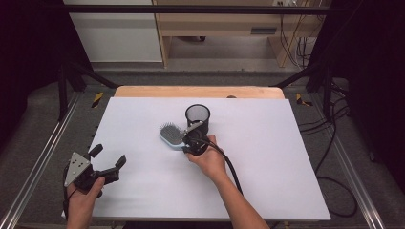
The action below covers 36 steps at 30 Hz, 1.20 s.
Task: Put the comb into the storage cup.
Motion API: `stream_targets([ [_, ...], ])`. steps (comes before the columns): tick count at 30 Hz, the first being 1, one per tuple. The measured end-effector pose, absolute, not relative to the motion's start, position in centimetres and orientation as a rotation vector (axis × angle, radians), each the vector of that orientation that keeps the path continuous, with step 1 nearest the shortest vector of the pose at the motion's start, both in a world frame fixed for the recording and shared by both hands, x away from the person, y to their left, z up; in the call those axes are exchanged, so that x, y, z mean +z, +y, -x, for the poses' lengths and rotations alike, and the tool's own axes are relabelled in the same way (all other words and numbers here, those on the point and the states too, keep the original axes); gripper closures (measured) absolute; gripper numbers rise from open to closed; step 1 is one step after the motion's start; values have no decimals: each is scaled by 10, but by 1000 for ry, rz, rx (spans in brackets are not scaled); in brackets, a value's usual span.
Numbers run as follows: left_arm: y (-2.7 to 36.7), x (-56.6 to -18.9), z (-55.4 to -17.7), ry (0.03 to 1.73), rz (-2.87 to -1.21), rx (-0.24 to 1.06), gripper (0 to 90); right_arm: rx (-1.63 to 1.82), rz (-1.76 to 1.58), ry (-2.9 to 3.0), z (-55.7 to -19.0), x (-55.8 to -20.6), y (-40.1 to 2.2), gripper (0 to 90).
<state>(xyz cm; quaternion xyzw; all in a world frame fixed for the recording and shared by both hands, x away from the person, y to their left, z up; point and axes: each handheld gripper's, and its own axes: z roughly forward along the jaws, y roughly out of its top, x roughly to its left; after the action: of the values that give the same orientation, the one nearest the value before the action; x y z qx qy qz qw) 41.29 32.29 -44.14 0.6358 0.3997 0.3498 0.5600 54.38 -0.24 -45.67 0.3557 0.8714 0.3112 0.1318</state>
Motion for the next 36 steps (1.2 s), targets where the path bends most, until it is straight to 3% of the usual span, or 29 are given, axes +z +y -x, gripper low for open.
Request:
stream_targets([
  [26, 321, -441, -413, 933, -1509, 829, 42, 824, -1058, 2577, -546, -464, 1, 688],
  [30, 320, -441, -413, 932, -1511, 828, 42, 837, -1083, 2577, -548, -464, 0, 676],
  [33, 320, -441, -413, 934, -1510, 826, 42, 864, -1103, 2575, -549, -465, 0, 613],
  [36, 320, -441, -413, 931, -1510, 827, 42, 855, -1107, 2560, -550, -465, 2, 630],
])
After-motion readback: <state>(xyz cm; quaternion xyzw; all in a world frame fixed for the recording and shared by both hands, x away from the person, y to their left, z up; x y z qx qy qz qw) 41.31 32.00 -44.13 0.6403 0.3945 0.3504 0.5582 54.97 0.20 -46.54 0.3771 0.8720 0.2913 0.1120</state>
